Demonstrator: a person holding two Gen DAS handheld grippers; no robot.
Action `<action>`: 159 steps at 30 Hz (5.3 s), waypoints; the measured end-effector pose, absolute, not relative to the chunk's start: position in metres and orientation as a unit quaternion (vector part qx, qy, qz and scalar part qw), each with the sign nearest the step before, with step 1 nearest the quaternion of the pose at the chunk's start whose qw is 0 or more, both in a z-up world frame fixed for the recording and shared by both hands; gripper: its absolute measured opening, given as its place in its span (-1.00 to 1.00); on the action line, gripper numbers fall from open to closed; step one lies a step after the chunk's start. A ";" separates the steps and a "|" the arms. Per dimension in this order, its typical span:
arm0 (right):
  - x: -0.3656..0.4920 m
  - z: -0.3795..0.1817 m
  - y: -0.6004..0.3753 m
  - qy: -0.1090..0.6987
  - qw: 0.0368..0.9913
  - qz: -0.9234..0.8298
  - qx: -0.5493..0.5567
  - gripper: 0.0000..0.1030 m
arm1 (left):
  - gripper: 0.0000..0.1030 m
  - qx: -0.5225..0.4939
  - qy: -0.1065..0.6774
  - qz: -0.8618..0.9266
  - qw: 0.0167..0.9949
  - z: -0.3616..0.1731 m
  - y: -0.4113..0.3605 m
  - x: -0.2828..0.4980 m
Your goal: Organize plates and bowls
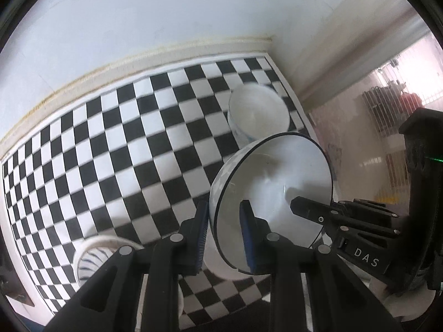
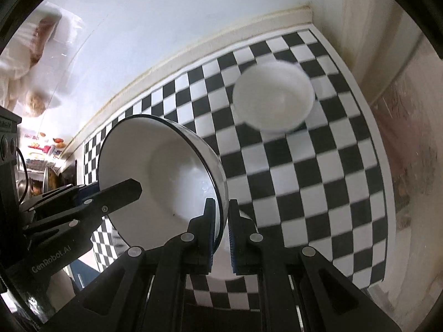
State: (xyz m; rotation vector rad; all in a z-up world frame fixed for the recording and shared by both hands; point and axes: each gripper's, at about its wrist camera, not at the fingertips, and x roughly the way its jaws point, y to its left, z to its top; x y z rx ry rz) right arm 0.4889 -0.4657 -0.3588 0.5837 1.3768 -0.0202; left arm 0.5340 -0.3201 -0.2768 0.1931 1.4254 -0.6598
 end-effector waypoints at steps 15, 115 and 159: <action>0.443 -0.420 -0.448 0.671 0.685 -0.022 0.284 -0.80 | -0.60 0.116 0.692 -0.287 0.652 -0.345 -0.314 0.494; 0.546 -0.406 -0.583 0.620 0.697 -0.055 0.357 -0.79 | -0.57 0.090 0.679 -0.286 0.670 -0.315 -0.414 0.616; 0.427 -0.428 -0.460 0.676 0.666 -0.024 0.315 -0.79 | -0.57 0.100 0.722 -0.253 0.636 -0.352 -0.322 0.496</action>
